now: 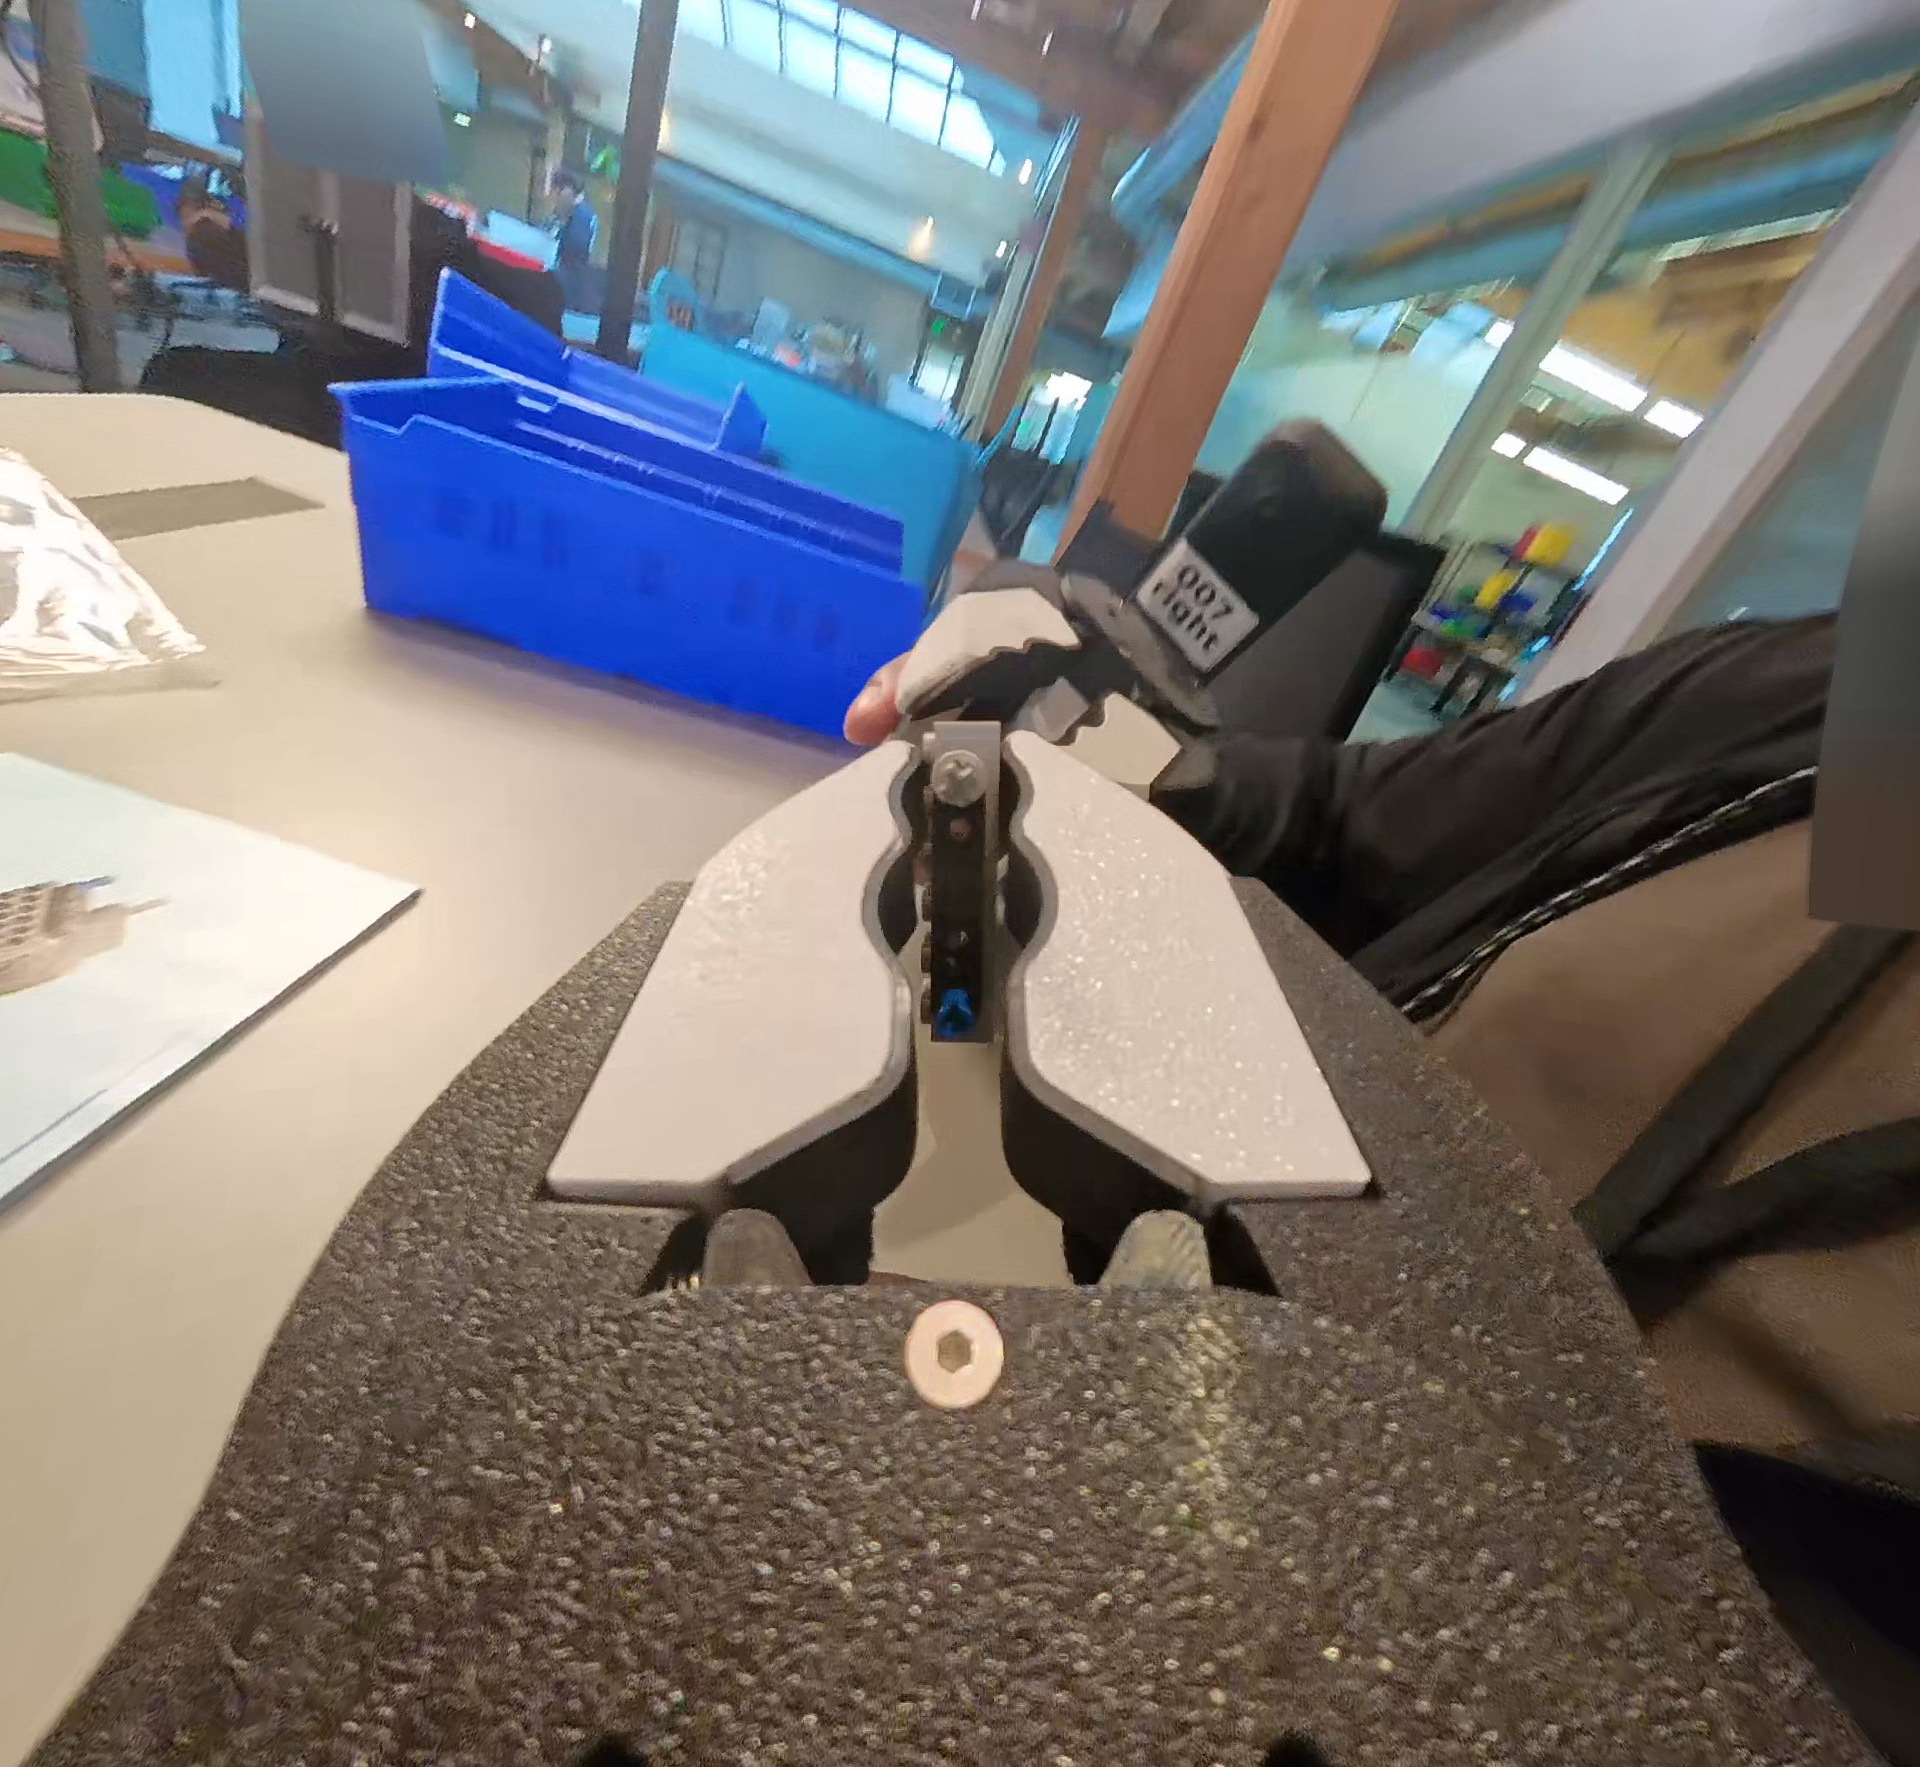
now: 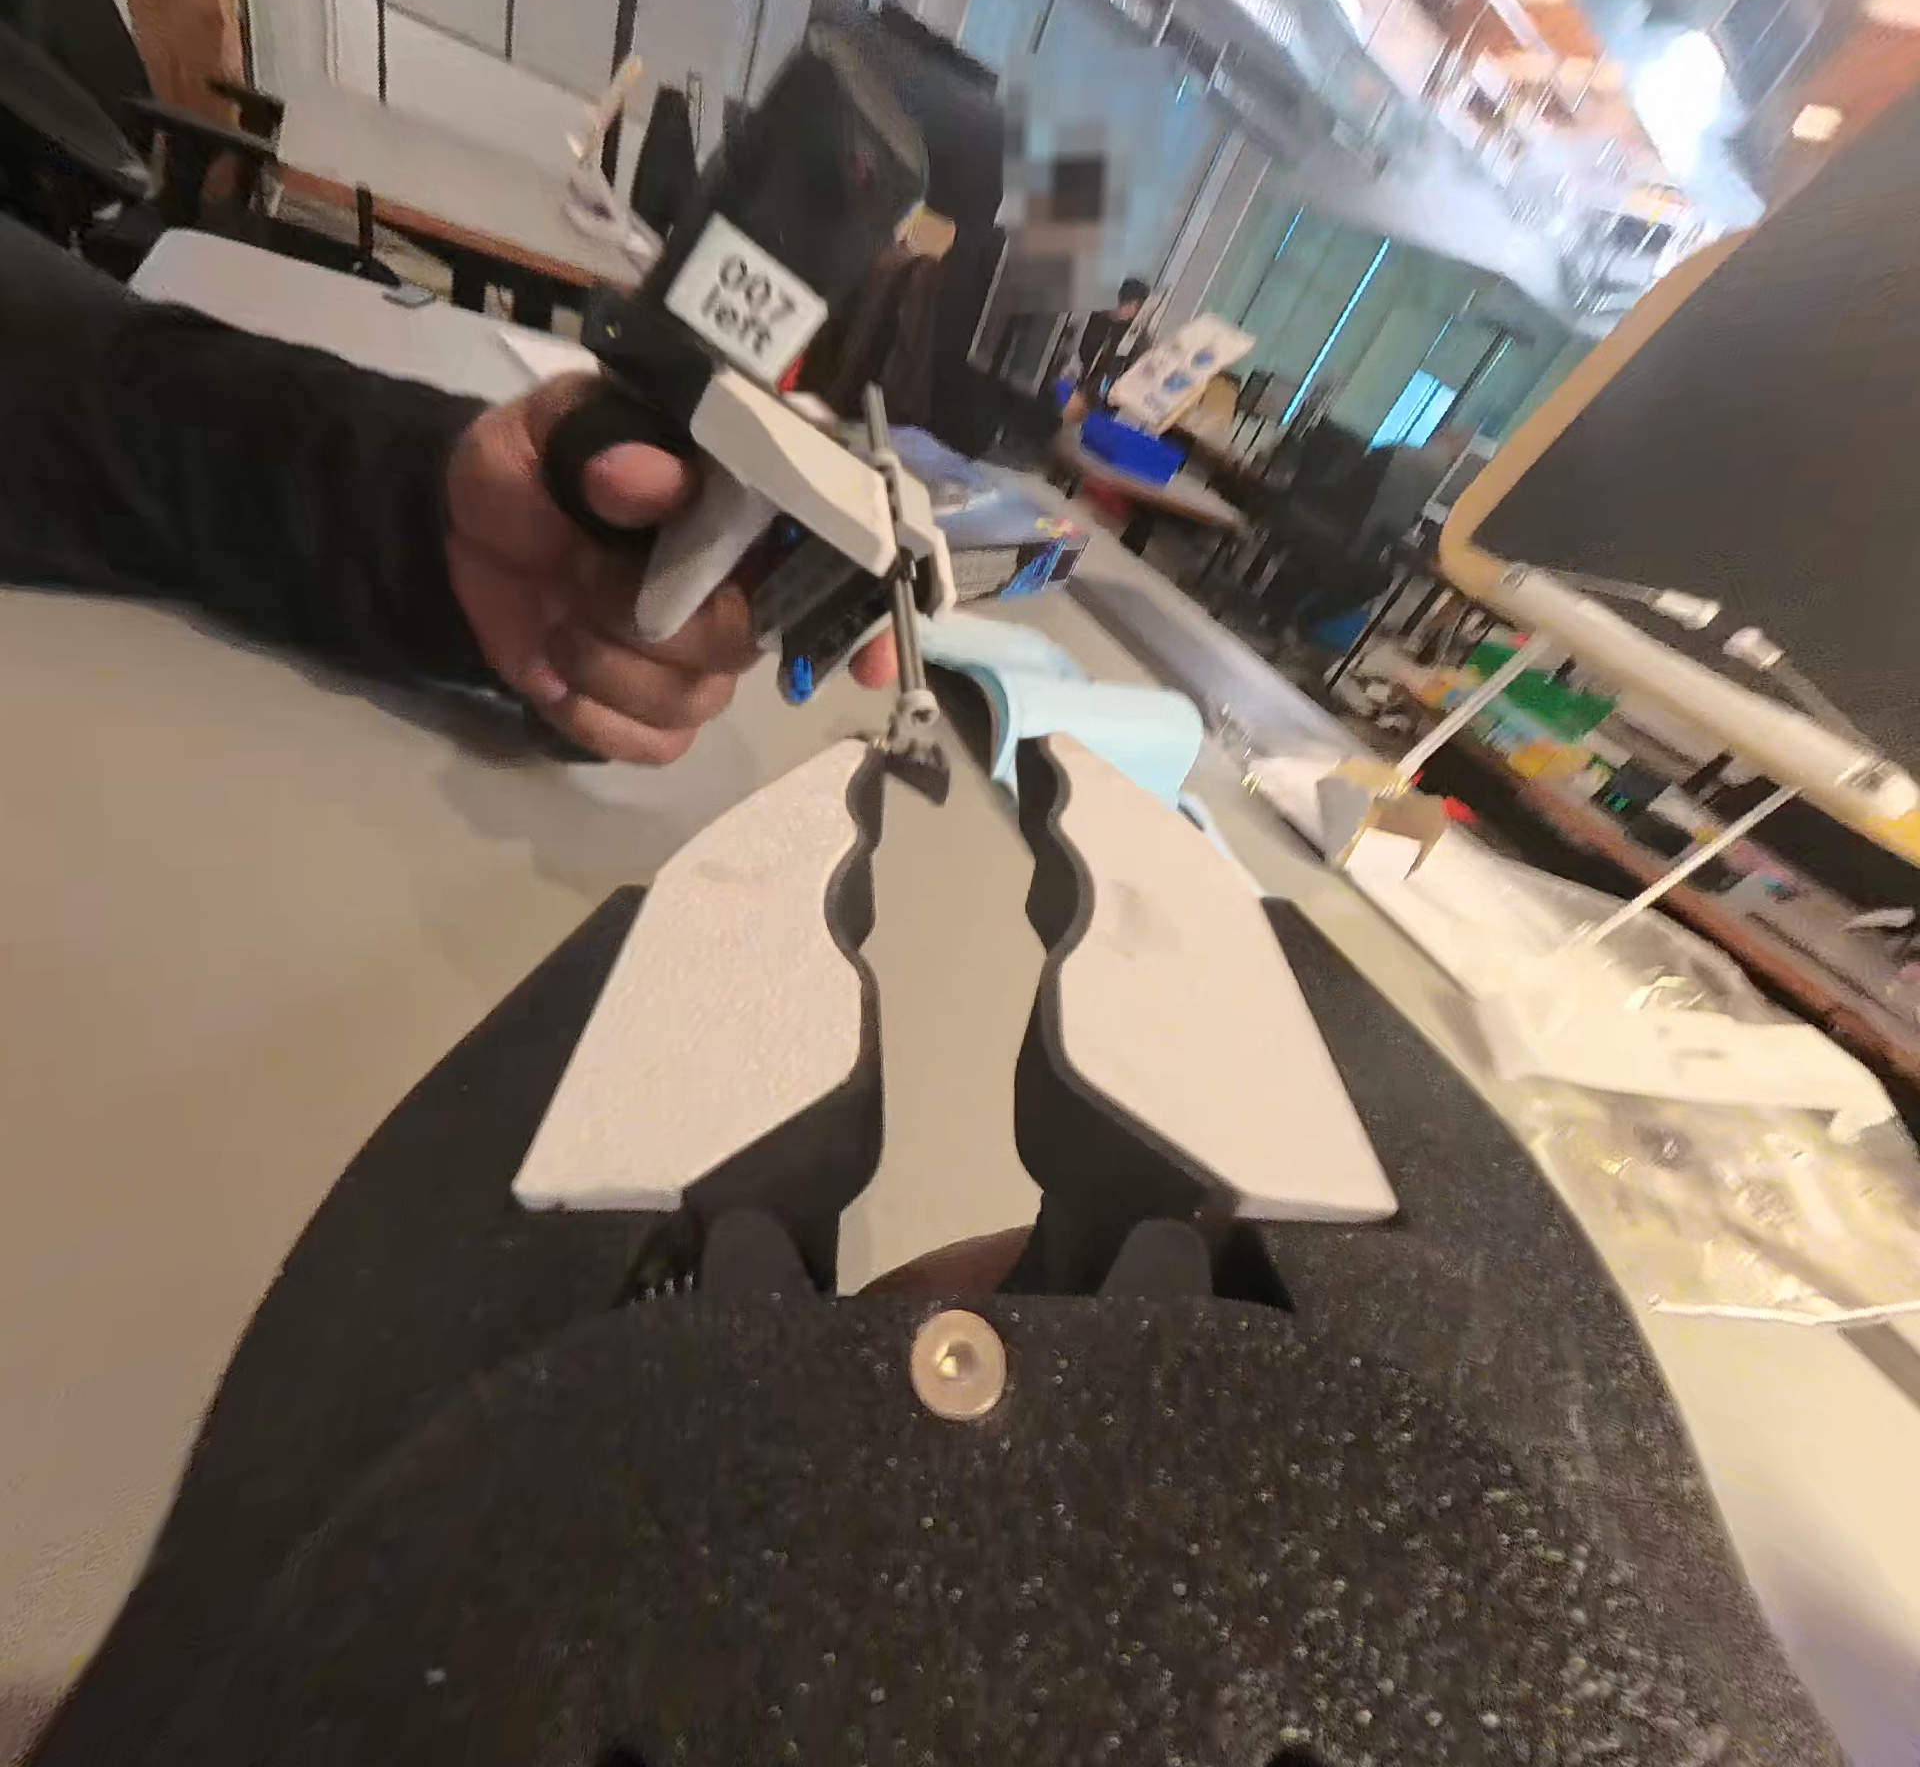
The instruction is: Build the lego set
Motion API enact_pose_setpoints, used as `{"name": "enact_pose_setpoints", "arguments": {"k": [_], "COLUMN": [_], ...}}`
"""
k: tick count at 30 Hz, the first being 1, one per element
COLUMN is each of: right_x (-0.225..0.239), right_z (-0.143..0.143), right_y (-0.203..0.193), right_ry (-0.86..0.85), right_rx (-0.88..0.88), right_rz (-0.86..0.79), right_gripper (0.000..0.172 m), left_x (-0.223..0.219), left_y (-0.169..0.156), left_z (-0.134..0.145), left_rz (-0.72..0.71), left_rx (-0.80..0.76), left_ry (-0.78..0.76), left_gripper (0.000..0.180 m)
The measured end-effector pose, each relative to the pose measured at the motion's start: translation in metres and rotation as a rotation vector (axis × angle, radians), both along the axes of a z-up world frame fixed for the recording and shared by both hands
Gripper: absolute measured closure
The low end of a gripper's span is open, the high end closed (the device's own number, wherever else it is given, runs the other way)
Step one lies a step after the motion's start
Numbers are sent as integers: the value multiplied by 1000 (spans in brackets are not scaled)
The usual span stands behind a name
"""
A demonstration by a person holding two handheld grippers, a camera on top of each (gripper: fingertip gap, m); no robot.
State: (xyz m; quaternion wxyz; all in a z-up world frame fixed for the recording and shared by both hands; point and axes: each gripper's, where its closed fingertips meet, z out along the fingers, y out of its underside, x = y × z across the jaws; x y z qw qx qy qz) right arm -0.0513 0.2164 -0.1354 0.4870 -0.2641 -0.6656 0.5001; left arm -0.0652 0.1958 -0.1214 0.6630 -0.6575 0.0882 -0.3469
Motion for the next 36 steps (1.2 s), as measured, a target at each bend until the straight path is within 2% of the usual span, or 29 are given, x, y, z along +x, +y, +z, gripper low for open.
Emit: {"name": "enact_pose_setpoints", "arguments": {"k": [5, 9, 24, 33, 36], "right_x": [6, 12, 16, 12, 9], "right_z": [8, 13, 17, 23, 19], "right_y": [-5, -13, -19, -12, -7], "right_ry": [99, 151, 197, 195, 170], "right_rx": [97, 135, 192, 151, 188], "right_rz": [-11, 12, 9, -62, -102], "right_gripper": [147, 149, 164, 164, 164], "left_x": [2, 5, 18, 15, 13], "left_y": [-5, -6, -4, 1, 5], "left_z": [11, 11, 8, 10, 7], "left_rz": [-101, -151, -220, -162, -104], "left_rx": [31, 26, 2, 32, 28], "left_ry": [-197, -272, -321, -394, -341], "left_gripper": [169, 169, 169, 169, 169]}}
